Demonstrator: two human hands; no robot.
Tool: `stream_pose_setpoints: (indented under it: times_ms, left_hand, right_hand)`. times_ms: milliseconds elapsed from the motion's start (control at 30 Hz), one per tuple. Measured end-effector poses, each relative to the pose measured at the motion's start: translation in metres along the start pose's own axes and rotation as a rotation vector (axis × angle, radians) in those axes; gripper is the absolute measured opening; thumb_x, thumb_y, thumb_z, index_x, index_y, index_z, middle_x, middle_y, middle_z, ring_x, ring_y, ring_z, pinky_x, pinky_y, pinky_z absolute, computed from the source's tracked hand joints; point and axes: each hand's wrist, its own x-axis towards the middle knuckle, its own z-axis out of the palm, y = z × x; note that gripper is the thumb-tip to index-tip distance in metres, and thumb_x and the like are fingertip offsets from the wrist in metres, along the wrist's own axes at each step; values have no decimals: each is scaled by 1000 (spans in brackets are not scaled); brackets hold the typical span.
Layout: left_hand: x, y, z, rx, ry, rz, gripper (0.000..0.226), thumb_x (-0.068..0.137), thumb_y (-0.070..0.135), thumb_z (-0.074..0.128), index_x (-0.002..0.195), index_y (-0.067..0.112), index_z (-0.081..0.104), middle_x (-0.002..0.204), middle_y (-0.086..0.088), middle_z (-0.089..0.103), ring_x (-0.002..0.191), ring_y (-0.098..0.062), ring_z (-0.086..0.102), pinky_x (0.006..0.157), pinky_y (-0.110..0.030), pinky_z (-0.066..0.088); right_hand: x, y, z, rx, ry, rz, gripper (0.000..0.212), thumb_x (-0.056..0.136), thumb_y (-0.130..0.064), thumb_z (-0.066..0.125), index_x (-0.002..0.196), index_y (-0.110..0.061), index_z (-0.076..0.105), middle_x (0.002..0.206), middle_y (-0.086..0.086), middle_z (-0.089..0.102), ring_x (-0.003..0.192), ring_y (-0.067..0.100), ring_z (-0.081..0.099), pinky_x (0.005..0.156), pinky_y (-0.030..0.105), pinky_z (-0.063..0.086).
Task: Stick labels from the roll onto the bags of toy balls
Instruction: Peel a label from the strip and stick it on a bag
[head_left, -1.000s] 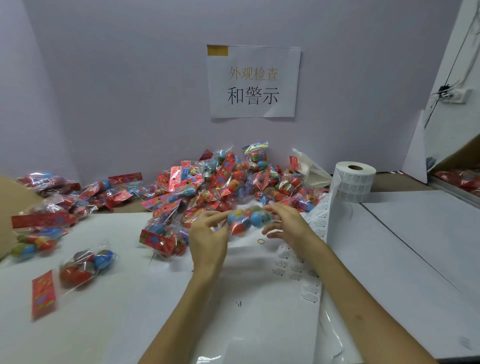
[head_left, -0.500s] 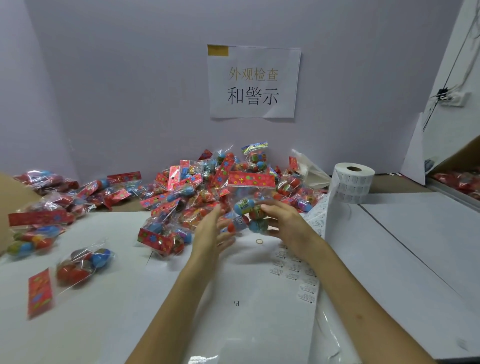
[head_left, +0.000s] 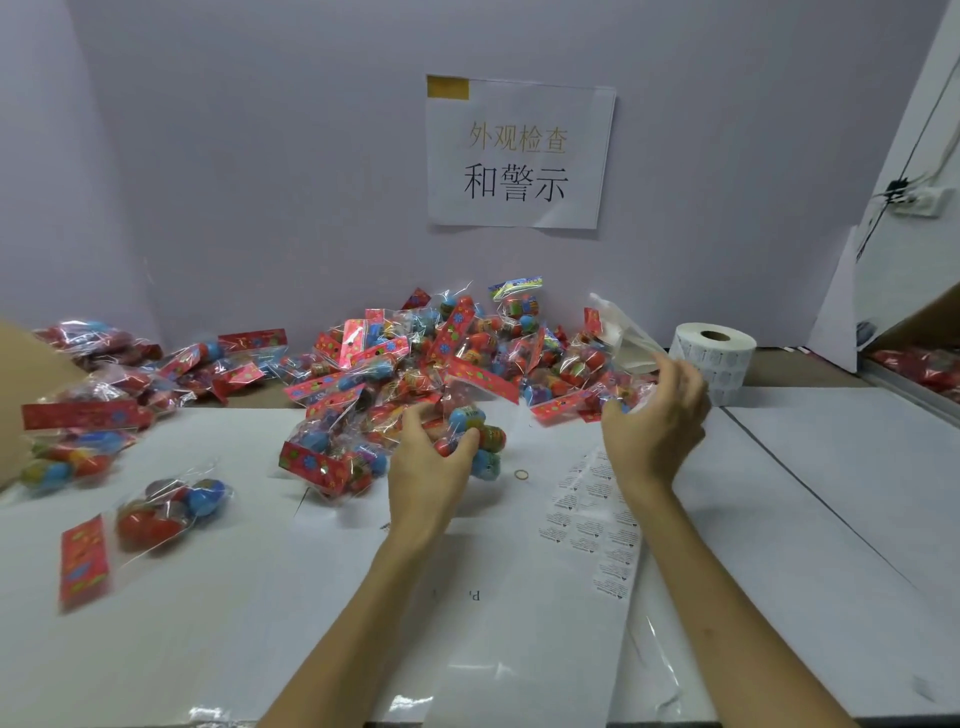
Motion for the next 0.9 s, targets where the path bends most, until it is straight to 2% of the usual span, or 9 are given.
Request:
stream_pose_setpoints:
  times_ms: [100, 167, 300, 400, 467, 533, 700, 800, 900]
  left_hand:
    - [1, -2, -1, 232, 61, 36, 60, 91, 47, 72, 140, 25, 44, 113, 1, 67, 93, -15, 64, 76, -35, 59]
    - [1, -4, -1, 396, 96, 81, 65, 91, 49, 71, 144, 24, 43, 122, -1, 66, 108, -21, 63, 86, -40, 59]
    - [-3, -4, 1, 601, 171, 295, 68, 91, 33, 74, 149, 17, 42, 144, -4, 49, 131, -24, 45, 110, -39, 42]
    - [-4, -1, 3, 389, 136, 436, 54, 88, 14, 76, 138, 15, 54, 133, -4, 55, 113, -9, 54, 100, -15, 42]
    - [-5, 1, 5, 208, 27, 428, 40, 90, 7, 73, 125, 18, 58, 120, -1, 62, 92, 3, 61, 77, 0, 45]
    - [-5, 1, 7, 101, -68, 352, 28, 94, 10, 71, 116, 22, 58, 107, 2, 66, 81, 5, 65, 64, -1, 47]
    - [-6, 3, 6, 53, -182, 271, 21, 97, 25, 69, 116, 25, 60, 89, 14, 67, 74, 5, 68, 58, -9, 52]
    - [-10, 4, 5, 17, -292, 239, 27, 97, 34, 68, 121, 25, 61, 80, 10, 68, 62, 2, 65, 55, -9, 50]
    - [-13, 7, 4, -8, -512, 37, 37, 96, 48, 66, 124, 24, 61, 83, 3, 67, 50, 0, 55, 46, -14, 44]
  right_hand:
    - [5, 9, 1, 94, -100, 142, 78, 77, 0, 75, 146, -5, 38, 154, 19, 33, 138, 38, 37, 106, 46, 40]
    - [8, 11, 3, 150, -202, 308, 85, 80, -1, 76, 150, -8, 28, 152, 20, 34, 134, 38, 44, 105, 48, 45]
    - [8, 13, 5, 270, -409, 593, 64, 82, -5, 73, 139, -5, 42, 123, 13, 62, 104, 33, 65, 87, 43, 56]
    - [6, 9, 6, 478, -641, 749, 22, 88, -3, 67, 110, 1, 64, 91, 15, 71, 80, 30, 70, 78, 42, 59]
    - [1, 2, 6, 520, -806, 766, 8, 93, -6, 63, 99, -1, 65, 92, 18, 74, 87, 35, 73, 87, 50, 59]
    - [-1, -2, 7, 545, -867, 730, 9, 96, -8, 59, 99, -2, 65, 102, 20, 74, 95, 36, 73, 92, 54, 57]
    - [9, -3, -3, 885, -816, 820, 20, 101, -9, 53, 118, -6, 63, 107, 19, 75, 93, 32, 75, 65, 42, 61]
    - [13, 0, -6, 979, -808, 834, 23, 102, -12, 51, 119, -5, 64, 117, 22, 72, 106, 36, 70, 79, 47, 58]
    - [11, 0, -5, 1015, -823, 807, 22, 101, -13, 50, 115, -6, 65, 117, 22, 72, 109, 39, 69, 89, 52, 55]
